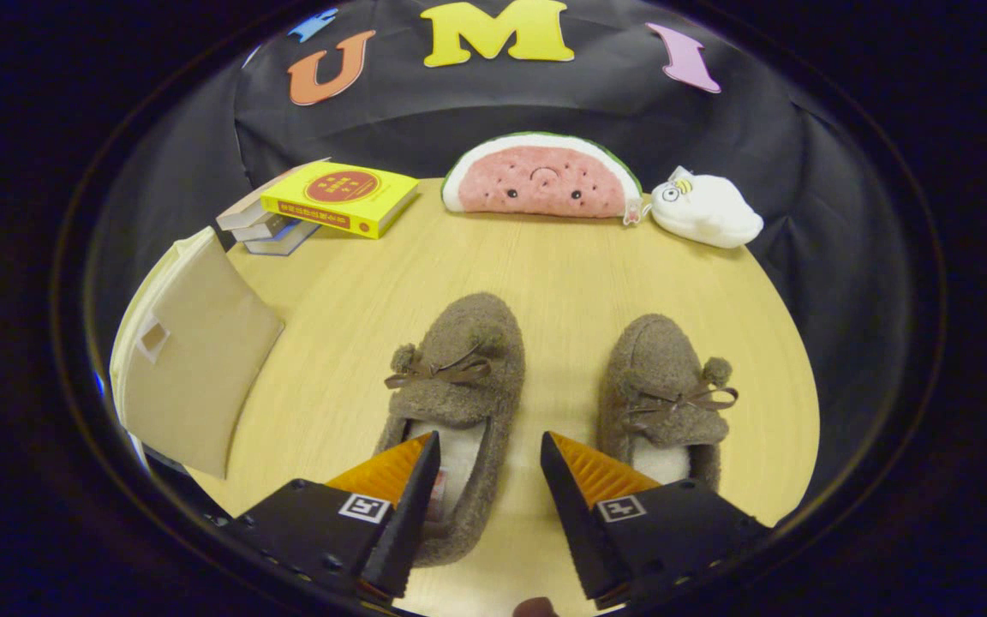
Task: Open the storage box then place both shoes into the box .Put the left shoe in first, then the right shoe, with the right side of both shoes facing outward in a uniform manner.
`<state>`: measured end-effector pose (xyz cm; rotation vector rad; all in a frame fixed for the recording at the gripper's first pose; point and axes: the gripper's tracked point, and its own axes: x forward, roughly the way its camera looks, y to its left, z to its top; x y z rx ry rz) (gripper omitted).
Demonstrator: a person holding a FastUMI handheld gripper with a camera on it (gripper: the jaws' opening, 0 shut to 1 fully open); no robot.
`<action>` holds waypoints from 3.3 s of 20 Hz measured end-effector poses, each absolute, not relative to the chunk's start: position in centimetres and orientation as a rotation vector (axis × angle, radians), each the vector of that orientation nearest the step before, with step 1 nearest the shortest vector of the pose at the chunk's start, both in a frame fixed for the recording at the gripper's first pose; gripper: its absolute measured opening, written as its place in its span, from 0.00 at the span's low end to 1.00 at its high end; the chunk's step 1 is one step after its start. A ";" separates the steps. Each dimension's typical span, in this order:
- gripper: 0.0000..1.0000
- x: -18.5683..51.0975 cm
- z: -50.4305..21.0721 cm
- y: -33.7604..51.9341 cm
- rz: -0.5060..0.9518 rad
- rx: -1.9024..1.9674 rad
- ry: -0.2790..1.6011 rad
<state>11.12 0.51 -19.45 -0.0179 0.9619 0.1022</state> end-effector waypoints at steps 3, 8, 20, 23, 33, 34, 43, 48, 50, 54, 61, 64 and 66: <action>0.41 11.4 -20.4 0.5 0.099 0.037 1.003; 0.00 11.7 -20.3 0.2 0.087 0.156 1.005; 0.00 9.2 -16.8 3.9 0.130 0.389 0.985; 0.00 8.0 -14.3 5.9 0.158 0.440 0.973; 0.00 7.0 -1.6 16.1 0.247 0.477 0.833; 0.00 7.2 -0.6 17.7 0.261 0.488 0.820; 0.00 7.8 0.2 33.3 0.344 0.571 0.838; 0.00 7.7 -3.3 37.8 0.314 0.667 0.862; 0.00 7.8 -5.1 38.1 0.268 0.686 0.874; 0.00 7.3 -7.5 39.3 0.231 0.731 0.920; 0.14 7.2 -9.6 41.7 0.248 0.694 0.967; 0.40 7.7 -8.8 41.3 0.273 0.648 0.933; 0.56 7.6 -8.1 40.9 0.293 0.595 0.906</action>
